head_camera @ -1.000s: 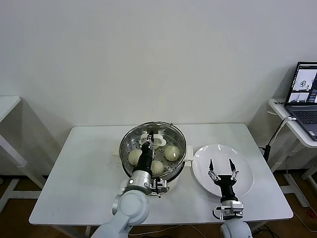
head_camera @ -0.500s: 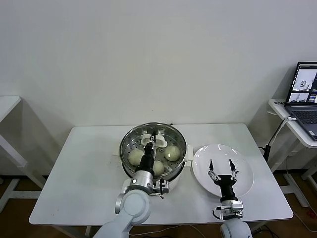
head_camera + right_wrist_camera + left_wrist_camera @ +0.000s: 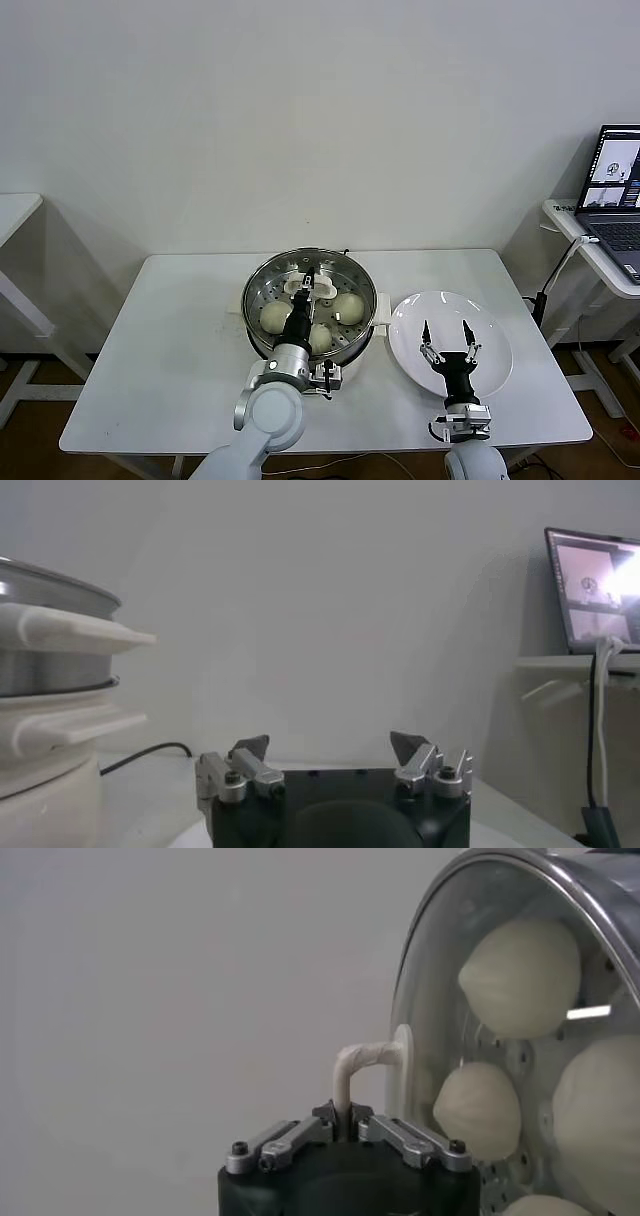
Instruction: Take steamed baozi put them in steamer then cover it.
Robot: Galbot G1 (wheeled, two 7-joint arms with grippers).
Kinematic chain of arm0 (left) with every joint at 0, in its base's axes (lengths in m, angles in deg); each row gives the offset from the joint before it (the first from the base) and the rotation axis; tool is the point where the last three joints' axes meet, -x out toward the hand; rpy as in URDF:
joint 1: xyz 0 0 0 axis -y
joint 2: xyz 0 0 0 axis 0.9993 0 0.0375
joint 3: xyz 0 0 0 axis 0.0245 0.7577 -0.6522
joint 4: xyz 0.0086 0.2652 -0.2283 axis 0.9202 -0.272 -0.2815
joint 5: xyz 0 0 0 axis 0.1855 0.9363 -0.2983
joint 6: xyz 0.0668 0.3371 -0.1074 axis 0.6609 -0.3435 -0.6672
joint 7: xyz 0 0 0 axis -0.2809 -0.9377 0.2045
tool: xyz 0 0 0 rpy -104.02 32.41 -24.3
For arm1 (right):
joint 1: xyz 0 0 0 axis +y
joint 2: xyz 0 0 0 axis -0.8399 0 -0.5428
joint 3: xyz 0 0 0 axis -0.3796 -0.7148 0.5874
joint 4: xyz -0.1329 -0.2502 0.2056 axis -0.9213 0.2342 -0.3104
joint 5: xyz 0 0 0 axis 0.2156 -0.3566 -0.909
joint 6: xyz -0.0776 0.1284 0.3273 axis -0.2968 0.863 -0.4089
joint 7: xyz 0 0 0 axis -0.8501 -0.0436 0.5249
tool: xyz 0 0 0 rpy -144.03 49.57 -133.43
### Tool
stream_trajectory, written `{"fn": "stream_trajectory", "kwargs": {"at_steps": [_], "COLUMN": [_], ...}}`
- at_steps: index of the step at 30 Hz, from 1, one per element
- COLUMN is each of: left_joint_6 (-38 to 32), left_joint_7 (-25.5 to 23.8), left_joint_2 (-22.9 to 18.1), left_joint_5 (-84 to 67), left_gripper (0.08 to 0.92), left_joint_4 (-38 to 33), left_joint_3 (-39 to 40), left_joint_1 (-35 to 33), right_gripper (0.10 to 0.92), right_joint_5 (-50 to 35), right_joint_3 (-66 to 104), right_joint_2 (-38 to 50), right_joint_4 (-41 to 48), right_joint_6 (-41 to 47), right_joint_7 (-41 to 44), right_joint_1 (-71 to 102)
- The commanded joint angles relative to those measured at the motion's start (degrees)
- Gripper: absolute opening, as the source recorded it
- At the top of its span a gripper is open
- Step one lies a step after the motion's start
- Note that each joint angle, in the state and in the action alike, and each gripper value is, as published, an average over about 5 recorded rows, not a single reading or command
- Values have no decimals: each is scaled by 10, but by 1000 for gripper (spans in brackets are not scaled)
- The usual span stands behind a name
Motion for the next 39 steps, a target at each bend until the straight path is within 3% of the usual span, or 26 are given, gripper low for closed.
{"fn": "stream_trajectory", "kwargs": {"at_steps": [1, 7, 16, 21, 26, 31, 35, 39], "left_joint_6": [-2, 1, 8, 11, 16, 13, -7, -73], "left_joint_7": [-10, -10, -12, -19, -32, -36, 10, 121], "left_joint_2": [-2, -3, 12, 44, 90, 136, 155, 131], "left_joint_5": [-1, -7, -31, -68, -115, -168, -261, -442], "left_gripper": [195, 221, 467, 598, 659, 774, 818, 822], "left_joint_4": [3, -4, -54, -106, -165, -221, -262, -269], "left_joint_3": [-1, -3, -3, -3, -9, -37, -126, -261], "left_joint_1": [-2, -7, -24, -41, -53, -82, -130, -191], "right_gripper": [823, 823, 823, 823, 823, 823, 823, 823], "right_joint_5": [0, 0, 1, 1, 0, -12, -56, -92], "right_joint_3": [1, 1, 0, -1, -1, -4, -6, -3], "right_joint_2": [1, 1, 0, 2, 4, 14, 24, 31], "right_joint_4": [-2, -1, -2, -5, -14, -38, -65, -83], "right_joint_6": [0, 0, 0, 1, 5, 43, 77, 83], "right_joint_7": [0, 0, 0, 0, -2, -19, -19, -7], "right_joint_1": [0, 0, 0, -2, -7, -7, -1, 10]}}
